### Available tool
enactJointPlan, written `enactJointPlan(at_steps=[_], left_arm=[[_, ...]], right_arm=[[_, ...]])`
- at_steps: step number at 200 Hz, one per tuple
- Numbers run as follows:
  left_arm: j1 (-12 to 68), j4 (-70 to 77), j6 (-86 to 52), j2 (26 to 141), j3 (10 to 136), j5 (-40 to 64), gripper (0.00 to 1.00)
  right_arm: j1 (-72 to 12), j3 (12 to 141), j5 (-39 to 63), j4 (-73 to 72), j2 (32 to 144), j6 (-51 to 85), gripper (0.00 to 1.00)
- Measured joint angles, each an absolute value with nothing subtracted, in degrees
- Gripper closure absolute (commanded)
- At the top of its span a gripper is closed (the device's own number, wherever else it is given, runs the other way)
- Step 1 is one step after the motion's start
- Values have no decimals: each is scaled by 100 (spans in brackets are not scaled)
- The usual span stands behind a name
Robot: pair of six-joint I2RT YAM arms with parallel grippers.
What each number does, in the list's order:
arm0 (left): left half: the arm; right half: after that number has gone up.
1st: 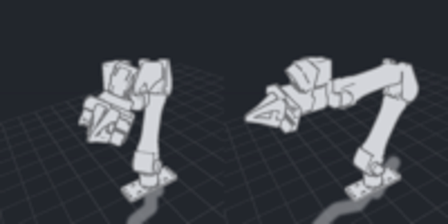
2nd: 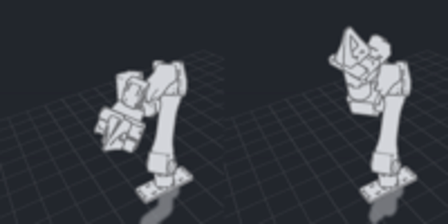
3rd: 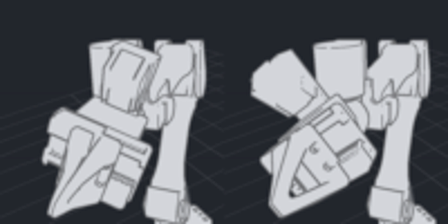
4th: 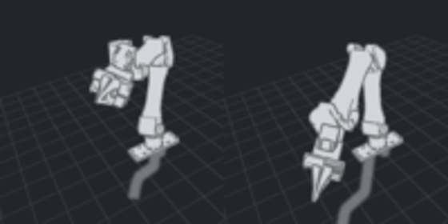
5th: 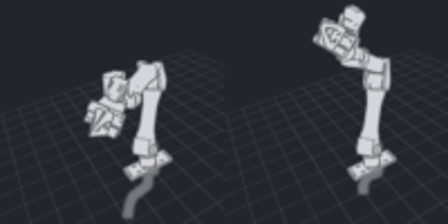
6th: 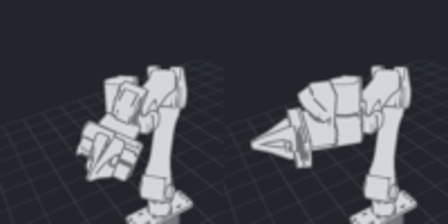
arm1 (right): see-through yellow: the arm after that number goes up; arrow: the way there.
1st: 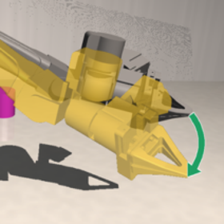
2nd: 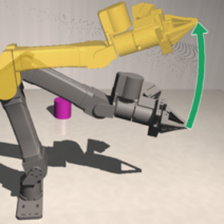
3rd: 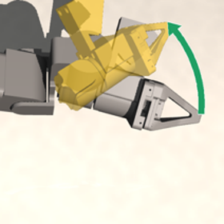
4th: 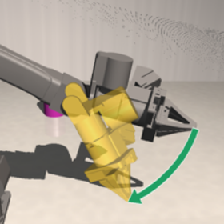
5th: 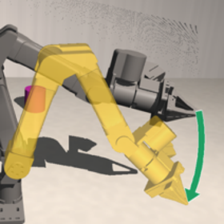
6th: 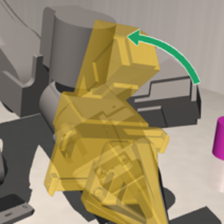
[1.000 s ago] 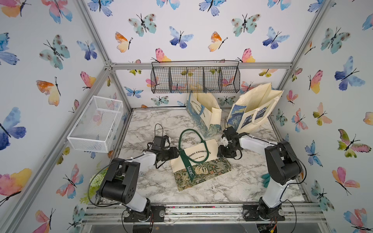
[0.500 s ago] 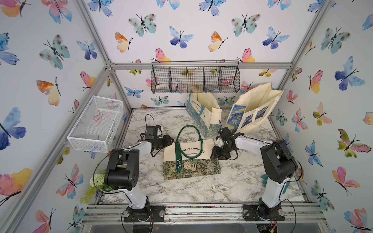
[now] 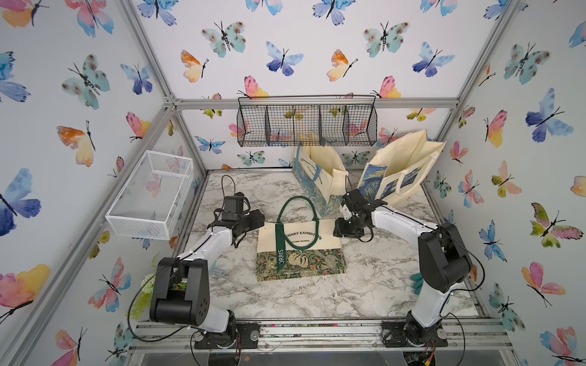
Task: Put away the canvas bag
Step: Adjust the canvas bag at the center of the board.
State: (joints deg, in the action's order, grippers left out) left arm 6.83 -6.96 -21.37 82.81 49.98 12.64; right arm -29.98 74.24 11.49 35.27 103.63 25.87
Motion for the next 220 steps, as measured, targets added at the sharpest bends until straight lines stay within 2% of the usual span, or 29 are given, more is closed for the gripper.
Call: enactJointPlan(at_steps=[42,84,135,220], left_arm=[[814,-471,-2147,7725,4742,1691,47],[1251,-86,-2290,8084,4628,1942,49],[1201,259,-2556,9017,4606,1712,49],[1103,574,-2812,9609,4501,1020,46]], right_arm=[[-2995,7448,2187,2842,10248,2692,47],[-3009,7612,3111,2165,10615,3002,48],[-3009,7679,3347,1859,11487,3304,48],[-3009,7260,3367,1640,11509,3492,48]])
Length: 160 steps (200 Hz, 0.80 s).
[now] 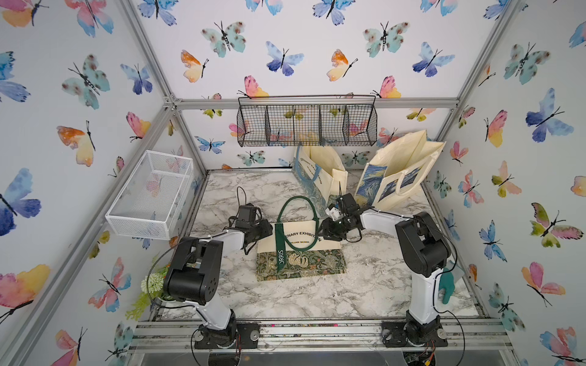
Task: Put away the canvas bag
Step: Adjust the canvas bag at the center of the board.
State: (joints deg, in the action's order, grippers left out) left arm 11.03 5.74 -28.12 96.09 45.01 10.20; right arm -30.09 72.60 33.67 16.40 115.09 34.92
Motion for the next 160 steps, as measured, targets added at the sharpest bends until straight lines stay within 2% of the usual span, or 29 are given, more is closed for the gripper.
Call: enactJointPlan(at_steps=[63,160], left_arm=[[1083,1216,-2943,9942,4560,1024,46],[991,1044,-3074,10291,5345,1079,46]], right_arm=[[-3009,7144,3461,1553,11478,3492,48],[-3002,6925,3586,1297,11410,3494,48]])
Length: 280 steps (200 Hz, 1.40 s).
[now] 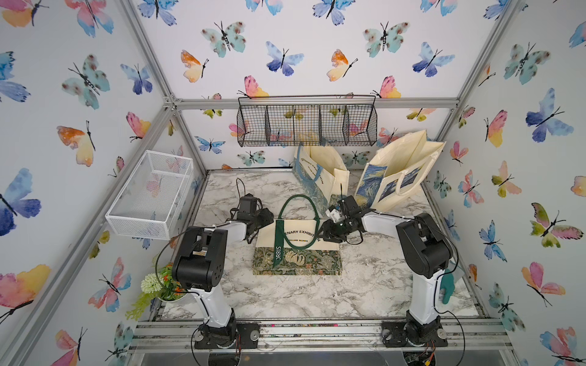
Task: Put away the canvas bag
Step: Adjust the canvas bag at the center of the board, then press the canvas bag at the center of the board.
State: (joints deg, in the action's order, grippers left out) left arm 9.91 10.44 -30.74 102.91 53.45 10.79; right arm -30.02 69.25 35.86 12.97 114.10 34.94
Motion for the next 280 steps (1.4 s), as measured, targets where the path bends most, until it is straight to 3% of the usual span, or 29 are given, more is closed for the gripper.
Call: enactJointPlan(at_steps=[78,133,182,232,280], left_arm=[[947,1505,-3118,10289,4906,1280,47],[939,998,-3234,8628,3828,1778,46],[1380,637,-3205,7161,3494,3070,63],[1494,1273,-4012,7251,2244,4174,69],[1253,1555,-4460,7738,1964,4335,68]], right_arm=[[-3004,6908,3594,1302,11391,3492,48],[-3009,7146,3789,1629,11386,3376,52],[-3592,7126,4541,1914,11056,2877,56],[-4150,6567,5846,344,10757,3507,58],[-4051,6075,6114,266,11810,3262,60]])
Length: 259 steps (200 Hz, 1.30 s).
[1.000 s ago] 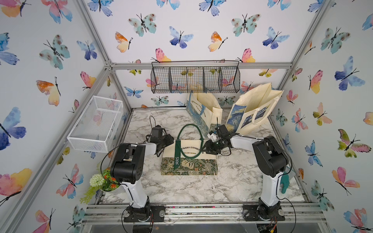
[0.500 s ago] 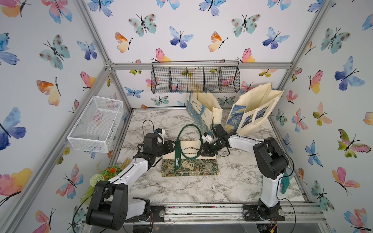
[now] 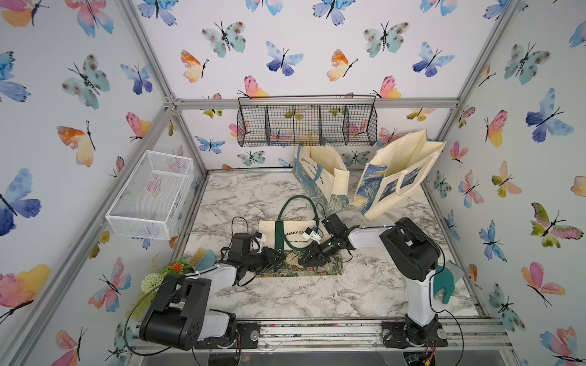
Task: Put away the canvas bag
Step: Press the canvas bag at the center of the board.
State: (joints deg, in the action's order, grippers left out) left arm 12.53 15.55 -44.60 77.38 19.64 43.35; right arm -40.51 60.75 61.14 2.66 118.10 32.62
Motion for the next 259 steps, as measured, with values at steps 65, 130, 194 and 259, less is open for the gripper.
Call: enactJointPlan(at_steps=[65,130,194,259], left_arm=[[884,1125,-4462,7537,1772,4014,68],[744,1074,-4493,7721,1758,3997,69],[635,1149,-4569,7728,1671,4014,79],[596,412,-4209,5961,1848,3701,77]], right_arm=[[-3627,5334,6294,246,11448,2727,57],[-3199,4805,6031,526,10873,2655,55],[-3179,5341,5363,851,10707,3111,55],[-3179,5992,4377,596,10812,3905,98]])
